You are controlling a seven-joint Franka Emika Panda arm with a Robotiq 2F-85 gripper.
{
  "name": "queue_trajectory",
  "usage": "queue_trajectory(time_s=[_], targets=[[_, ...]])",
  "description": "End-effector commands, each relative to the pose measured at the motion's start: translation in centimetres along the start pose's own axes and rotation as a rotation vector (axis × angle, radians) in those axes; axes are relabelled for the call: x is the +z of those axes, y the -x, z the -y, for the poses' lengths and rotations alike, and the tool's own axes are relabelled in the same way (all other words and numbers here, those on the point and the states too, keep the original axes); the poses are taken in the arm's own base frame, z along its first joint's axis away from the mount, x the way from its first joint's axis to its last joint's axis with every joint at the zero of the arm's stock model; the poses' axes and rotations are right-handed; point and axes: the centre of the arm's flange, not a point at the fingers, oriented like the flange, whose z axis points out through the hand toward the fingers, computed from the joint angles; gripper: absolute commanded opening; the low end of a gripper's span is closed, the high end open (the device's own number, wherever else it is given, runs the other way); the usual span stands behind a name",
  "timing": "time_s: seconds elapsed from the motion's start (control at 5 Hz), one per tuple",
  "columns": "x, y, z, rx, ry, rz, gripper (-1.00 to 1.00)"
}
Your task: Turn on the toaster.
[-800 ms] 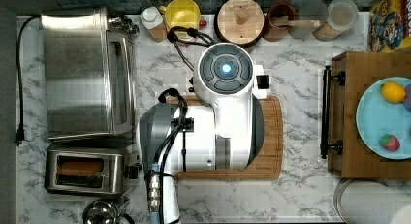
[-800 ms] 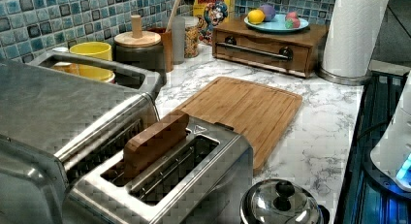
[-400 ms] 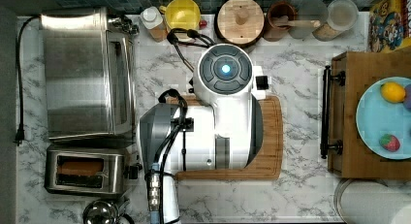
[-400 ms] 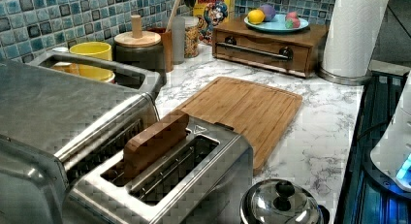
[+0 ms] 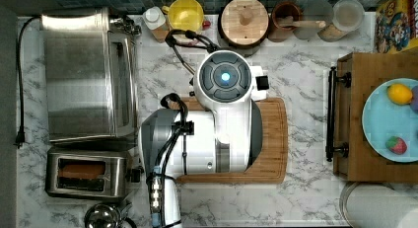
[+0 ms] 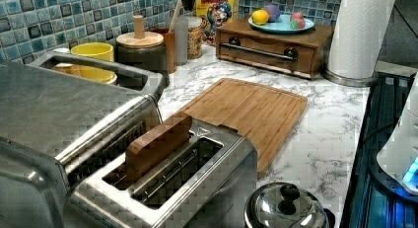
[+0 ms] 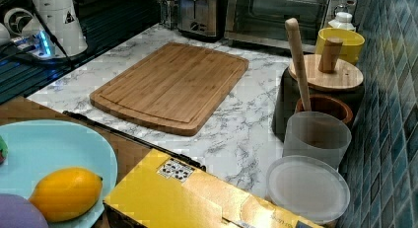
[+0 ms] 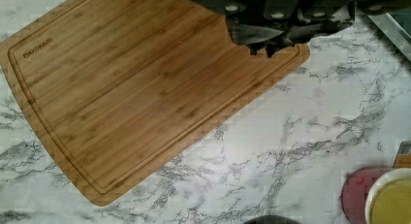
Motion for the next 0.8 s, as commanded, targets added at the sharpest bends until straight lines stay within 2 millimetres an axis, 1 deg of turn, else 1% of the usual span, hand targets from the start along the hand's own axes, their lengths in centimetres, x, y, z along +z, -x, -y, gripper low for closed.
queue_trajectory(time_s=[0.2,0.4,0.6,0.8], targets=[[6.0,11.8,4.6,-0.269,0.038,0.055,-1.0],[7.2,15.0,5.1,-0.336,0.026,0.062,-1.0],[7.7,17.1,5.1,-0.392,0.016,0.065,-1.0],[8.0,18.4,4.5,-0.433,0.004,0.092,-1.0]])
